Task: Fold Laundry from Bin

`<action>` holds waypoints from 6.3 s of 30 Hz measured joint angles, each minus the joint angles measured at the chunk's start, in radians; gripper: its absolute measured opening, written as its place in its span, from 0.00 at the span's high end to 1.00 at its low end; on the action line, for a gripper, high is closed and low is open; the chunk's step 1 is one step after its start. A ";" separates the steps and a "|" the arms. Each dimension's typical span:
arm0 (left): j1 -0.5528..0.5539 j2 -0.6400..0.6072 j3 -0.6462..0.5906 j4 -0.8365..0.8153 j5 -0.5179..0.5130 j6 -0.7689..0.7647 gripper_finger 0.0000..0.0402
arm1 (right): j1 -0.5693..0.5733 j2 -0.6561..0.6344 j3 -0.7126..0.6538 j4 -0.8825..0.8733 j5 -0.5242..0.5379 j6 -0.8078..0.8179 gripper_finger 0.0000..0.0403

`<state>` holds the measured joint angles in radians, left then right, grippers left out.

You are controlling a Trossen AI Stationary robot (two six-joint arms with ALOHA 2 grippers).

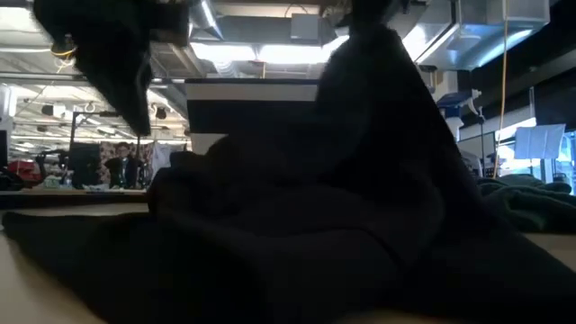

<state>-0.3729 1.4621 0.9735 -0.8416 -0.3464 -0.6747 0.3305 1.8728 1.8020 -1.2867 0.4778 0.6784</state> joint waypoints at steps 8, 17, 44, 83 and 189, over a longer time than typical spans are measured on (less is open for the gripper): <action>0.058 -0.102 -0.301 0.420 0.200 0.056 0.61 | -0.008 0.000 -0.206 0.178 -0.004 0.280 0.99; 0.111 -0.102 -0.490 0.614 0.248 0.057 0.61 | -0.074 0.000 -0.271 0.255 -0.256 0.391 0.74; 0.091 -0.259 -0.282 0.386 0.252 0.071 1.00 | 0.072 -0.260 -0.214 0.102 0.033 0.068 0.63; 0.072 -0.445 0.105 0.274 -0.212 0.502 1.00 | -0.030 -0.044 -0.949 1.564 0.008 -0.317 0.64; -0.230 -0.318 0.477 0.359 -0.144 0.167 1.00 | 0.019 -0.714 -0.336 0.787 0.170 -0.679 0.99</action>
<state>-0.6030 1.1443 1.4507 -0.4823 -0.4900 -0.5077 0.3491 1.1591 1.4659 -0.4999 0.6483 -0.0004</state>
